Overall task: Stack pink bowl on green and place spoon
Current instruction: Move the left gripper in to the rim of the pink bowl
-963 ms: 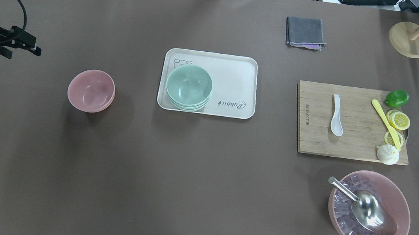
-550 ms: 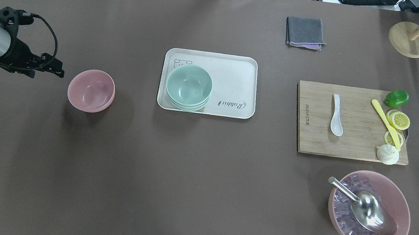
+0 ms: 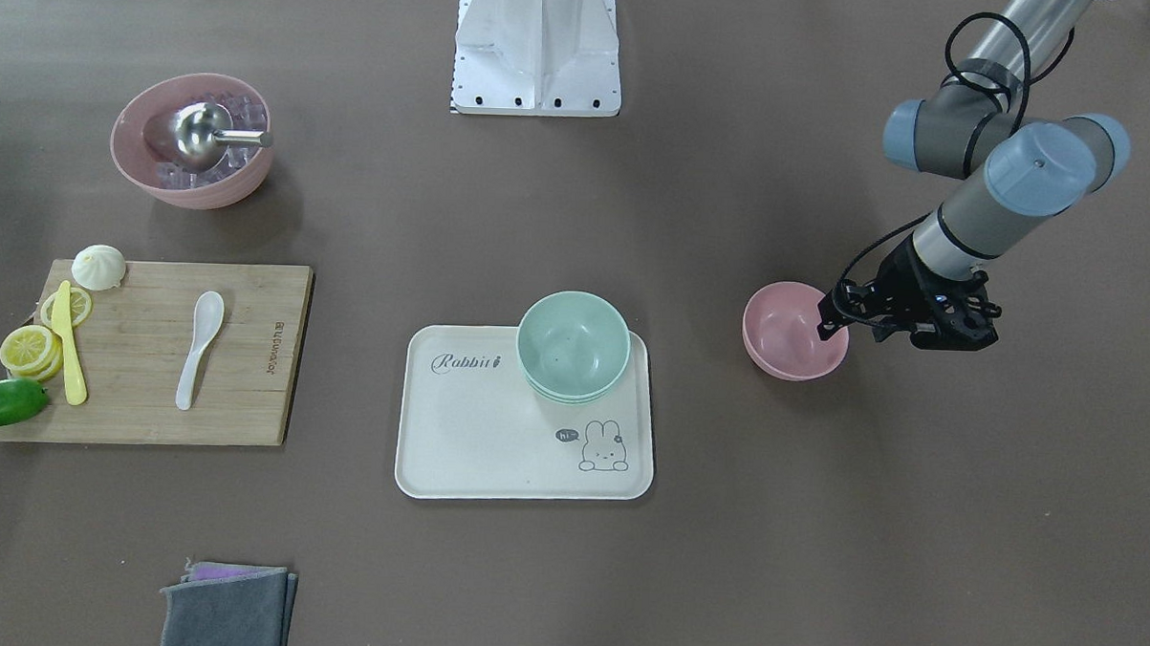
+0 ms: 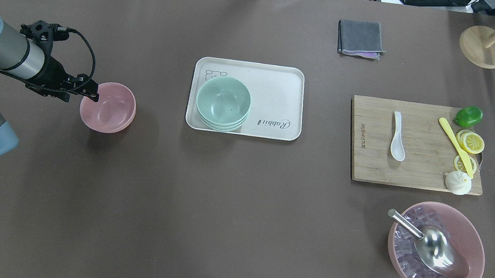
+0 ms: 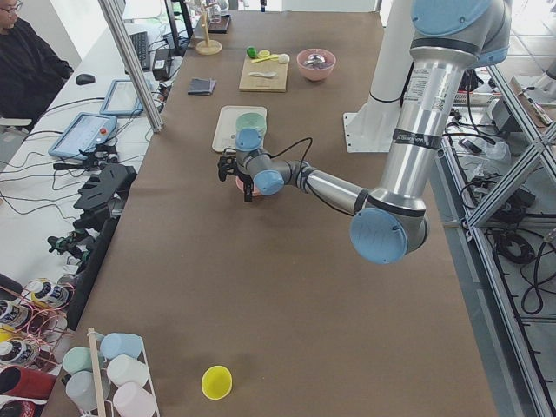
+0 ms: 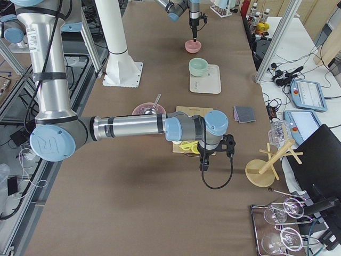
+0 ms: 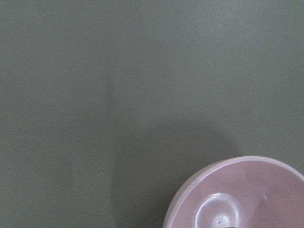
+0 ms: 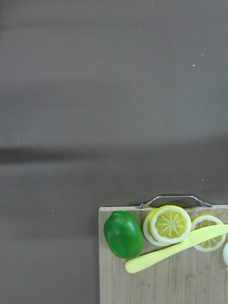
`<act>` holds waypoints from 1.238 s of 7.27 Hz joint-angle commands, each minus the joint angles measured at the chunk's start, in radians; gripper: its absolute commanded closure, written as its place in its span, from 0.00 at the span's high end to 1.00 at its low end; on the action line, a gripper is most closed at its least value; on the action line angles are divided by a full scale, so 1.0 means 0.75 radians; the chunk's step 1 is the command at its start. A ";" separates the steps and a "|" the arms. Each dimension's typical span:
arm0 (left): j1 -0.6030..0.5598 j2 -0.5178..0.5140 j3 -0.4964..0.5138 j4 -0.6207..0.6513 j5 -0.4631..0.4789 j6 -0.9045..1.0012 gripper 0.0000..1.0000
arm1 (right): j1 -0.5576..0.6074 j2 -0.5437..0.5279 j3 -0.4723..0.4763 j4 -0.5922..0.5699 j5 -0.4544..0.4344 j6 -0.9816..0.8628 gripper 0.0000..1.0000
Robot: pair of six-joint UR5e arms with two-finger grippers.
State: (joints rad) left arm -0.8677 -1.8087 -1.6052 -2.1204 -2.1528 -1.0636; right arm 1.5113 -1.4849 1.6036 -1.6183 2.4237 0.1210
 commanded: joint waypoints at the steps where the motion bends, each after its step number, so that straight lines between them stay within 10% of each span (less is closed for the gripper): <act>1: 0.007 -0.004 0.005 -0.001 0.001 0.011 0.29 | 0.000 0.000 -0.001 0.000 0.000 0.000 1.00; 4: 0.012 -0.004 0.066 -0.117 0.001 0.013 0.00 | -0.005 0.000 -0.001 0.000 0.002 0.023 1.00; 9: -0.105 -0.039 0.050 -0.120 -0.320 -0.014 0.00 | -0.005 0.020 0.005 0.000 0.002 0.027 1.00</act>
State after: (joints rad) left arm -0.9123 -1.8265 -1.5664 -2.2149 -2.3403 -1.0683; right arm 1.5079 -1.4720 1.6062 -1.6183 2.4252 0.1400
